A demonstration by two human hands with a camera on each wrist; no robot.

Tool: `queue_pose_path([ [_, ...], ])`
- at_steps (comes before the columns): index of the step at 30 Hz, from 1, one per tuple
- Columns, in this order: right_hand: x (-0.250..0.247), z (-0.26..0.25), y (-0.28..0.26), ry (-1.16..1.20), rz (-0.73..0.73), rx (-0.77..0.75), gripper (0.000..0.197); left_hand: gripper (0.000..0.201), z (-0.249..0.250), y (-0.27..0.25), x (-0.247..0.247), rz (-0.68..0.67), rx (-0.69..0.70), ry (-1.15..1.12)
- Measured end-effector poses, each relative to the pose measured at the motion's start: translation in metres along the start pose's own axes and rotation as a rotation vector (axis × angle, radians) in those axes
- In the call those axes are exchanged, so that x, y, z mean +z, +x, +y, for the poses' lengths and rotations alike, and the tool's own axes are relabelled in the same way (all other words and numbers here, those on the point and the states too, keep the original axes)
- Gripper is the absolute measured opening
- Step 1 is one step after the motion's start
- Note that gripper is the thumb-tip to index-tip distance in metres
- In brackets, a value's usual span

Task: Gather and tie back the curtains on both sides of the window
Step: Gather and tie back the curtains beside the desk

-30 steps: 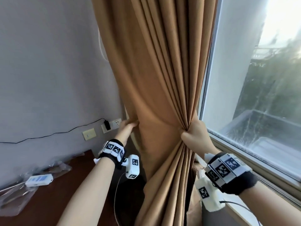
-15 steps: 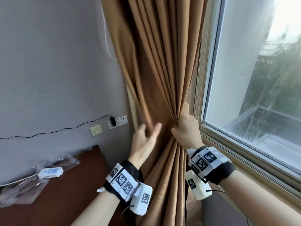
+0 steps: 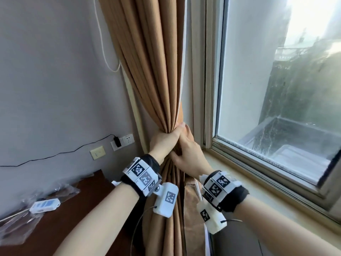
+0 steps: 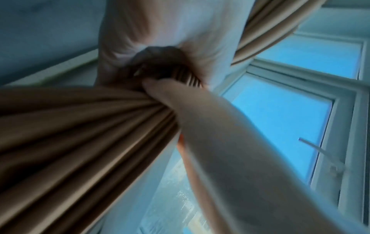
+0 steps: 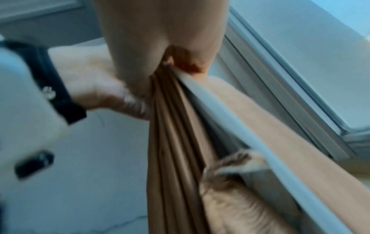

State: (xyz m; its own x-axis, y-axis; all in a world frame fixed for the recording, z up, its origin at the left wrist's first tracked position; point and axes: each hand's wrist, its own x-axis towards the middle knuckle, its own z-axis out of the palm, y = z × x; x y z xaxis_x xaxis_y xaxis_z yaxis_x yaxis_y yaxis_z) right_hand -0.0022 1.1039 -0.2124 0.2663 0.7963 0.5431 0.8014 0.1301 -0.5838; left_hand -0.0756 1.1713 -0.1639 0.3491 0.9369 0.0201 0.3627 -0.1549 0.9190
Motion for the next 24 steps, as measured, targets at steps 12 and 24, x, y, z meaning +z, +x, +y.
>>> queue_pose_path([
  [12,-0.05,0.028,-0.016,0.534,-0.136,0.249,0.044,0.057,0.007,0.012,0.012,0.08,0.108,0.221],
  [24,0.034,0.06,-0.086,-0.341,-0.184,0.488,0.029,0.052,0.019,0.019,0.024,0.061,0.072,0.464],
])
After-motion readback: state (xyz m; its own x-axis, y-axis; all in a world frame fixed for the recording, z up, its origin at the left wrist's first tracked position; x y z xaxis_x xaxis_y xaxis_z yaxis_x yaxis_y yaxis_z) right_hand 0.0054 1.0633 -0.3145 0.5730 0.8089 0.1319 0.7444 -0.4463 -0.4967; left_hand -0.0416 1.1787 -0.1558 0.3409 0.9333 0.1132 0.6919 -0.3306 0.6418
